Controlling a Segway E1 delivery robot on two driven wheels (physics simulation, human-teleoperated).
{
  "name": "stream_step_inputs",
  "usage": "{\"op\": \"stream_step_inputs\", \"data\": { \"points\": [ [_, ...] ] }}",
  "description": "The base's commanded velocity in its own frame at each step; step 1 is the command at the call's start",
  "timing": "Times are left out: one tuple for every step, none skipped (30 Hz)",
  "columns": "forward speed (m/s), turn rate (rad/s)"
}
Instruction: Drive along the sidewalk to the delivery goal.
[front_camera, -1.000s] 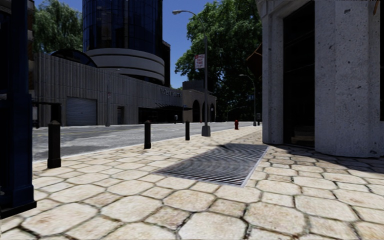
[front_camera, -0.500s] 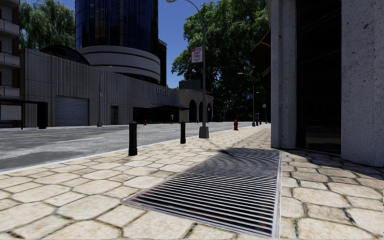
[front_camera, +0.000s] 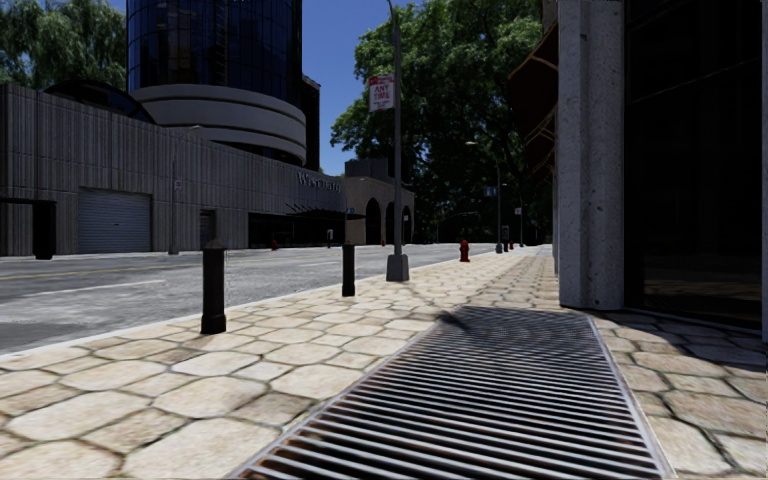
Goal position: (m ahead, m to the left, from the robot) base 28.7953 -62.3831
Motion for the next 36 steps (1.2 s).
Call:
{"op": "stream_step_inputs", "data": {
  "points": [
    [2.0,0.0],
    [2.0,0.0],
    [2.0,-0.08],
    [2.0,-0.08],
    [2.0,-0.15],
    [2.0,-0.18],
    [2.0,-0.22],
    [2.0,-0.24],
    [2.0,-0.24],
    [2.0,-0.25],
    [2.0,-0.26],
    [2.0,-0.26],
    [2.0,-0.26],
    [2.0,-0.26],
    [2.0,-0.26],
    [2.0,-0.26],
    [2.0,-0.26],
    [2.0,-0.26],
    [2.0,-0.26],
    [2.0,-0.26],
    [2.0,-0.26],
    [2.0,-0.26],
    [2.0,-0.26],
    [2.0,-0.26],
    [2.0,-0.26],
    [2.0,-0.26],
    [2.0,-0.26],
    [2.0,-0.26],
    [2.0,-0.26],
    [2.0,-0.26],
    [2.0,-0.26],
    [2.0,-0.26],
    [2.0,-0.26],
    [2.0,-0.26],
    [2.0,-0.26],
    [2.0,-0.28]
  ]
}}
